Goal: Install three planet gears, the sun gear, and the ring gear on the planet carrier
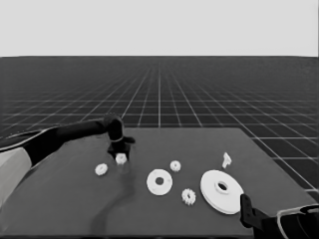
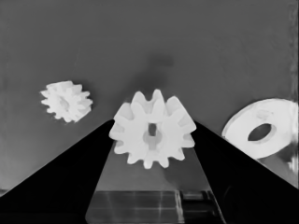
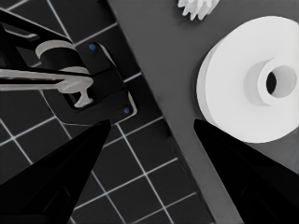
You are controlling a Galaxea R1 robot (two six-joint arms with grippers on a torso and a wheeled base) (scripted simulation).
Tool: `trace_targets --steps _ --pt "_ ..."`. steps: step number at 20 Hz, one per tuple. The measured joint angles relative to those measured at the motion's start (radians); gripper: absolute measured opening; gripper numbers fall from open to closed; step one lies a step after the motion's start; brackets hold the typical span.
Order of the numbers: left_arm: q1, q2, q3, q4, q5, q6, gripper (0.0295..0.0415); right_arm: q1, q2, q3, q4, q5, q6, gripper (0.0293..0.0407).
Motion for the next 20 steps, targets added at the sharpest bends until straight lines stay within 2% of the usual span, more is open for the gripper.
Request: trace_targets --steps 6,8,10,16,18,20 --pt "-0.020 -0.001 0.004 -0.018 0.012 -0.001 0.0312 0.000 0.000 0.000 0.000 0.000 0.000 0.0385" --pt "-0.016 0.207 0.011 0.005 0.040 -0.230 0.0313 0.000 0.000 0.000 0.000 0.000 0.000 0.0385" --pt "-0.014 0.328 -0.059 0.007 0.045 -0.264 0.0312 0.000 0.000 0.000 0.000 0.000 0.000 0.0385" --pt "-0.013 0.387 -0.118 0.008 0.046 -0.267 0.0312 0.000 0.000 0.000 0.000 0.000 0.000 0.0385" --pt "0.081 0.409 -0.184 0.093 0.004 -0.231 0.0313 0.000 0.000 0.000 0.000 0.000 0.000 0.0385" --pt "0.115 0.421 -0.220 0.120 -0.015 -0.212 0.0313 0.000 0.000 0.000 0.000 0.000 0.000 0.0385"
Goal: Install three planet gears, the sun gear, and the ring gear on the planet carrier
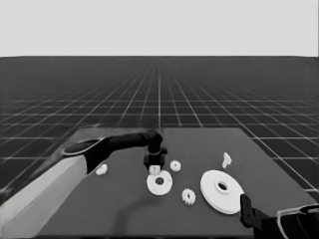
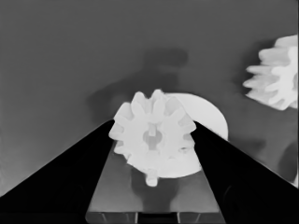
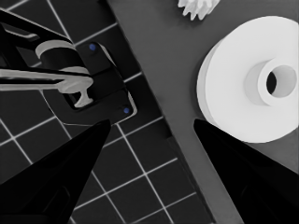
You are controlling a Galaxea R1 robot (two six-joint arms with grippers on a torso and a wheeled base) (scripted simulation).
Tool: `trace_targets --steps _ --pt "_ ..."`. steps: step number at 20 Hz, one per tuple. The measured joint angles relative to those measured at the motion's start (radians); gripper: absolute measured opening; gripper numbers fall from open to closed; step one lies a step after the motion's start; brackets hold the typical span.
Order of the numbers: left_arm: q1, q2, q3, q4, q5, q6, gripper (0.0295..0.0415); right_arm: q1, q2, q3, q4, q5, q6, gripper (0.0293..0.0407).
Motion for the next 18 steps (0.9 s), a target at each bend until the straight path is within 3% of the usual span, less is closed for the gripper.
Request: trace_targets --steps 6,8,9,16,18 --pt "0.014 0.007 -0.020 0.013 -0.011 0.010 0.0312 0.000 0.000 0.000 0.000 0.000 0.000 0.0385" --pt "0.014 0.007 -0.020 0.013 -0.011 0.011 0.0372 0.000 0.000 0.000 0.000 0.000 0.000 0.0385" --pt "0.014 0.007 -0.020 0.013 -0.011 0.011 0.0381 0.000 0.000 0.000 0.000 0.000 0.000 0.0385" --pt "0.015 0.007 -0.021 0.013 -0.011 0.011 0.0385 0.000 0.000 0.000 0.000 0.000 0.000 0.0385" --pt "-0.075 -0.026 0.078 -0.063 0.042 -0.043 0.0385 0.000 0.000 0.000 0.000 0.000 0.000 0.0385"
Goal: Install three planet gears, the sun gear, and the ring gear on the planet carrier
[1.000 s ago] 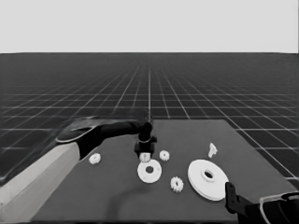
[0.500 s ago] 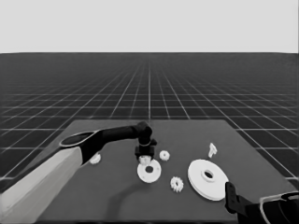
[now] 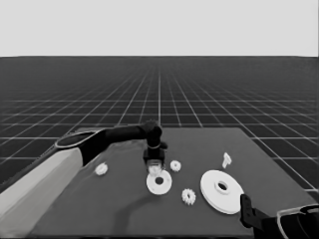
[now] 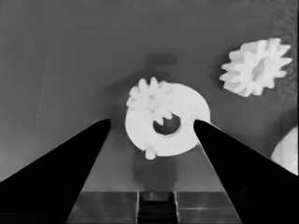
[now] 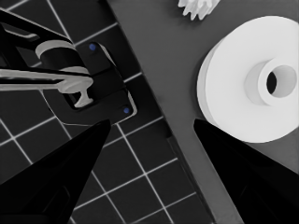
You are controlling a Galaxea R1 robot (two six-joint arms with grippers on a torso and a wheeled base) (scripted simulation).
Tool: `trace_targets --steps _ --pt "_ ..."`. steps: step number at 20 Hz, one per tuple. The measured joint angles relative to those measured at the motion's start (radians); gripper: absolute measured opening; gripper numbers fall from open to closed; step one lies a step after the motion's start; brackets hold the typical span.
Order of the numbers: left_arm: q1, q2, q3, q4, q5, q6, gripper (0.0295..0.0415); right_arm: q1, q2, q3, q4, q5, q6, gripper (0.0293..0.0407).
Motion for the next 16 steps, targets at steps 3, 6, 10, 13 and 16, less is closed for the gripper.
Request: trace_targets --steps 3,6,10,13,16 --pt "-0.044 -0.005 0.020 -0.039 0.016 -0.011 0.0385 0.000 0.000 0.000 0.000 0.000 0.000 0.0385" --pt "-0.052 -0.006 0.021 -0.047 0.019 -0.012 0.0385 0.000 0.000 0.000 0.000 0.000 0.000 0.0385" --pt "-0.058 -0.476 0.398 -0.064 -0.003 0.145 0.0385 0.000 0.000 0.000 0.000 0.000 0.000 0.0385" --pt "-0.060 -0.643 0.231 -0.090 -0.035 0.416 0.0385 0.000 0.000 0.000 0.000 0.000 0.000 0.0385" --pt "-0.060 -0.648 0.166 -0.098 -0.042 0.484 0.0385 0.000 0.000 0.000 0.000 0.000 0.000 0.0385"
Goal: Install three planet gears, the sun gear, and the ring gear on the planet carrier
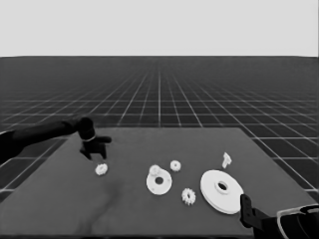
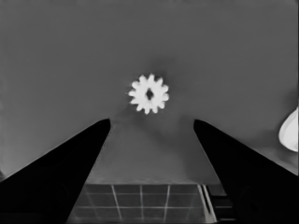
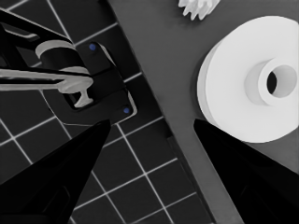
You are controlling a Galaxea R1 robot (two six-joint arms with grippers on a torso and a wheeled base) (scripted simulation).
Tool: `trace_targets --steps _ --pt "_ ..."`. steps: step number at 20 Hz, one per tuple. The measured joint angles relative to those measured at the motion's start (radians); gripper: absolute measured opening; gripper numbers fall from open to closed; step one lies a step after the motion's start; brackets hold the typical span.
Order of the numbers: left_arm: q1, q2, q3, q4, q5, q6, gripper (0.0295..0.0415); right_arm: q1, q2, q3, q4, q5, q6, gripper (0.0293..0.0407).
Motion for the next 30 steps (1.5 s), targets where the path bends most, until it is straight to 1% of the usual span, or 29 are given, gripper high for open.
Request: trace_targets --steps 2,3,4,5,7,12,14,15,22,23,24,25,27,30 --pt "0.000 0.001 -0.012 -0.002 -0.001 0.012 0.0385 0.000 0.000 0.000 0.000 0.000 0.000 0.0385" --pt "0.068 0.021 -0.056 0.044 -0.061 0.030 0.0385 0.000 0.000 0.000 0.000 0.000 0.000 0.0385" --pt "0.119 0.040 -0.095 0.068 -0.099 0.046 0.0385 0.000 0.000 0.000 0.000 0.000 0.000 0.0385" --pt "0.146 0.054 -0.126 0.080 -0.121 0.058 0.0385 0.000 0.000 0.000 0.000 0.000 0.000 0.0385" --pt "0.169 0.070 -0.158 0.089 -0.143 0.072 0.0385 0.000 0.000 0.000 0.000 0.000 0.000 0.0385" --pt "0.178 0.078 -0.175 0.093 -0.154 0.079 0.0385 0.000 0.000 0.000 0.000 0.000 0.000 0.0385" --pt "0.179 0.077 -0.176 0.094 -0.155 0.079 0.0316 0.000 0.000 0.000 0.000 0.000 0.000 0.0385" --pt "0.179 0.077 -0.176 0.094 -0.155 0.079 0.0313 0.000 0.000 0.000 0.000 0.000 0.000 0.0385" --pt "0.179 0.077 -0.176 0.093 -0.154 0.079 0.0313 0.000 0.000 0.000 0.000 0.000 0.000 0.0385" --pt "0.121 0.033 -0.080 0.065 -0.090 0.040 0.0312 0.000 0.000 0.000 0.000 0.000 0.000 0.0385" --pt "0.069 0.014 -0.042 0.040 -0.053 0.025 0.0313 0.000 0.000 0.000 0.000 0.000 0.000 0.0385" --pt "0.039 0.006 -0.027 0.023 -0.031 0.020 0.0312 0.000 0.000 0.000 0.000 0.000 0.000 0.0385" --pt "0.012 0.002 -0.019 0.007 -0.012 0.018 0.0312 0.000 0.000 0.000 0.000 0.000 0.000 0.0385" --pt "0.003 0.002 -0.018 0.000 -0.004 0.018 0.0312 0.000 0.000 0.000 0.000 0.000 0.000 0.0385"
